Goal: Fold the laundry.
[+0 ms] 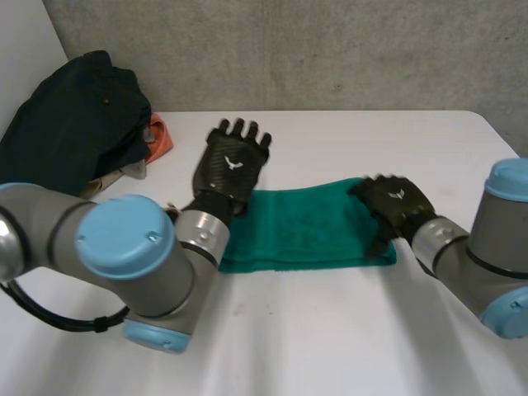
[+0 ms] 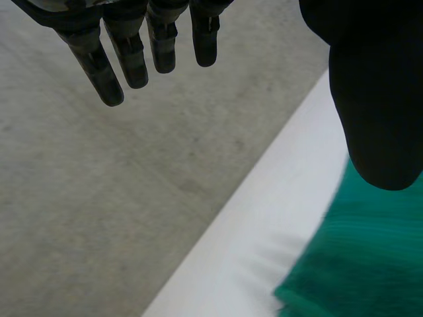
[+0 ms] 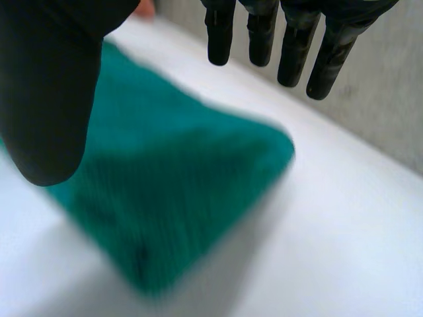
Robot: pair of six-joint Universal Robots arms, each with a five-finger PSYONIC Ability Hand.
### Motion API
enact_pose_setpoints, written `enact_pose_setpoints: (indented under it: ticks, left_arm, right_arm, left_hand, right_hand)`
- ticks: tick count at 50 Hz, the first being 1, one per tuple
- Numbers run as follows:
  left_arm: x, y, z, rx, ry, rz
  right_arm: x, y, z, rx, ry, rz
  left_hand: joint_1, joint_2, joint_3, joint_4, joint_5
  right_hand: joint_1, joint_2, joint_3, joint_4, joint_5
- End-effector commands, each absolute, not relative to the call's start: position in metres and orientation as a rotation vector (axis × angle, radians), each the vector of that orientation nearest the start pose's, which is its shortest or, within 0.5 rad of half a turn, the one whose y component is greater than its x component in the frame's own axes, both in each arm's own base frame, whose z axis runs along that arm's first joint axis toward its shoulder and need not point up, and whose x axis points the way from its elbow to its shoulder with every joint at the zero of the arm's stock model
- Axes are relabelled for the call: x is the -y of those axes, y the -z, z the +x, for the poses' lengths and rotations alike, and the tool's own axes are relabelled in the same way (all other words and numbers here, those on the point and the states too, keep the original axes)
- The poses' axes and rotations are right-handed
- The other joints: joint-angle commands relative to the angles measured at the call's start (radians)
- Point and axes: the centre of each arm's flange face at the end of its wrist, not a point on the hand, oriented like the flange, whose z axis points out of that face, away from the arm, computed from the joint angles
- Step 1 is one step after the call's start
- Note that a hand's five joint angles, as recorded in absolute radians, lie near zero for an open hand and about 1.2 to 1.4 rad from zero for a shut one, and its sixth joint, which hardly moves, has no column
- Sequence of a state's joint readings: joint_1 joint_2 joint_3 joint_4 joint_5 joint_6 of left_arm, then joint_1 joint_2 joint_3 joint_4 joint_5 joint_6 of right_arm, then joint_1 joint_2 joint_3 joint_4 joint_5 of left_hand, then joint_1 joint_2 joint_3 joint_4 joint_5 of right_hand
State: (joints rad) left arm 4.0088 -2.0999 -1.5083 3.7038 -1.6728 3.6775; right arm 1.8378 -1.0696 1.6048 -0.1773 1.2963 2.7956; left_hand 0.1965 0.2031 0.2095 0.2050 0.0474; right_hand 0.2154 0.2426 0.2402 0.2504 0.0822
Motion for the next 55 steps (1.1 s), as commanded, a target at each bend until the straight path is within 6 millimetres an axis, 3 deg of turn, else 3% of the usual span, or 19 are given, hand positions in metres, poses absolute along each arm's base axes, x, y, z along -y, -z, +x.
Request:
enact_pose_setpoints:
  ticks: [1,3,9,10,11,15,19,20,25,26,27,28,29,31,34,35,40,47,55]
  left_arm:
    - [0.232,-0.179,-0.362,-1.865,2.315,1.191]
    - [0.231,-0.179,-0.359,-1.873,2.304,1.191]
    - [0.238,-0.198,-0.335,-1.867,2.3,1.099]
    - [0.239,-0.2,-0.33,-1.866,2.297,1.083]
    - [0.241,-0.204,-0.326,-1.862,2.298,1.066]
    - [0.251,-0.224,-0.301,-1.834,2.307,0.954]
    - [0.259,-0.232,-0.284,-1.822,2.295,0.884]
    - [0.26,-0.232,-0.282,-1.823,2.289,0.876]
    - [0.263,-0.229,-0.275,-1.858,2.283,0.839]
    - [0.263,-0.229,-0.275,-1.863,2.284,0.838]
    - [0.262,-0.229,-0.276,-1.865,2.288,0.841]
    - [0.263,-0.229,-0.277,-1.866,2.293,0.841]
    - [0.262,-0.229,-0.278,-1.868,2.296,0.843]
    - [0.263,-0.23,-0.28,-1.861,2.307,0.842]
    - [0.268,-0.231,-0.287,-1.865,2.336,0.841]
    - [0.268,-0.23,-0.291,-1.873,2.348,0.846]
    - [0.256,-0.221,-0.335,-1.942,2.412,0.956]
    - [0.253,-0.181,-0.349,-2.195,2.177,1.076]
    - [0.248,-0.143,-0.341,-2.375,1.907,1.144]
  right_arm:
    - [0.312,-0.111,0.223,-2.348,1.669,-1.212]
    - [0.319,-0.117,0.223,-2.336,1.72,-1.218]
    - [0.333,-0.143,0.234,-2.272,1.855,-1.213]
    - [0.331,-0.148,0.241,-2.237,1.874,-1.228]
    - [0.32,-0.162,0.265,-2.13,1.914,-1.279]
    - [0.283,-0.193,0.322,-1.846,1.982,-1.377]
    - [0.252,-0.188,0.363,-1.655,1.955,-1.458]
    - [0.237,-0.178,0.378,-1.583,1.913,-1.497]
    - [0.204,-0.149,0.409,-1.452,1.772,-1.571]
    - [0.204,-0.147,0.41,-1.454,1.764,-1.569]
    - [0.203,-0.145,0.411,-1.458,1.754,-1.566]
    - [0.203,-0.146,0.411,-1.466,1.745,-1.551]
    - [0.202,-0.148,0.411,-1.471,1.741,-1.532]
    - [0.204,-0.155,0.409,-1.494,1.74,-1.478]
    - [0.227,-0.172,0.395,-1.635,1.761,-1.254]
    - [0.247,-0.184,0.379,-1.739,1.786,-1.09]
    - [0.275,-0.215,0.339,-1.909,1.773,-0.78]
    - [0.281,-0.184,0.344,-2.018,1.529,-0.842]
    - [0.292,-0.148,0.349,-2.147,1.371,-0.872]
  left_hand:
    - [-0.018,-0.025,-0.031,-0.027,-0.044]
    - [-0.018,-0.025,-0.031,-0.027,-0.044]
    - [-0.018,-0.025,-0.031,-0.027,-0.044]
    - [-0.018,-0.025,-0.031,-0.027,-0.044]
    - [-0.018,-0.025,-0.031,-0.027,-0.044]
    - [-0.018,-0.025,-0.031,-0.027,-0.044]
    - [-0.018,-0.025,-0.031,-0.027,-0.044]
    - [-0.018,-0.025,-0.031,-0.027,-0.044]
    - [-0.012,-0.019,-0.025,-0.021,-0.038]
    - [-0.012,-0.019,-0.025,-0.021,-0.038]
    - [-0.009,-0.016,-0.022,-0.018,-0.035]
    - [-0.009,-0.016,-0.022,-0.018,-0.035]
    - [-0.009,-0.016,-0.022,-0.018,-0.035]
    - [-0.009,-0.016,-0.022,-0.018,-0.035]
    - [-0.007,-0.013,-0.019,-0.015,-0.032]
    - [-0.007,-0.013,-0.019,-0.015,-0.032]
    - [-0.001,-0.007,-0.014,-0.009,-0.026]
    - [0.002,-0.004,-0.011,-0.006,-0.023]
    - [0.002,-0.004,-0.011,-0.006,-0.023]
  right_hand:
    - [0.822,0.794,0.797,0.787,0.78]
    - [1.18,1.153,1.155,1.145,1.138]
    - [1.181,1.154,1.156,1.146,1.14]
    - [1.181,1.154,1.156,1.146,1.14]
    - [1.181,1.154,1.156,1.146,1.14]
    - [1.181,1.154,1.156,1.146,1.14]
    - [1.181,1.154,1.156,1.146,1.14]
    - [1.181,1.154,1.156,1.146,1.14]
    - [1.181,1.154,1.156,1.146,1.14]
    - [1.118,1.091,1.093,1.083,1.077]
    - [0.896,0.869,0.872,0.861,0.855]
    - [0.441,0.414,0.416,0.406,0.399]
    - [0.218,0.191,0.193,0.183,0.177]
    - [-0.041,-0.068,-0.066,-0.076,-0.082]
    - [-0.041,-0.068,-0.066,-0.076,-0.082]
    - [-0.041,-0.068,-0.066,-0.076,-0.082]
    - [-0.041,-0.068,-0.066,-0.076,-0.082]
    - [-0.041,-0.068,-0.066,-0.076,-0.082]
    - [-0.041,-0.068,-0.066,-0.076,-0.082]
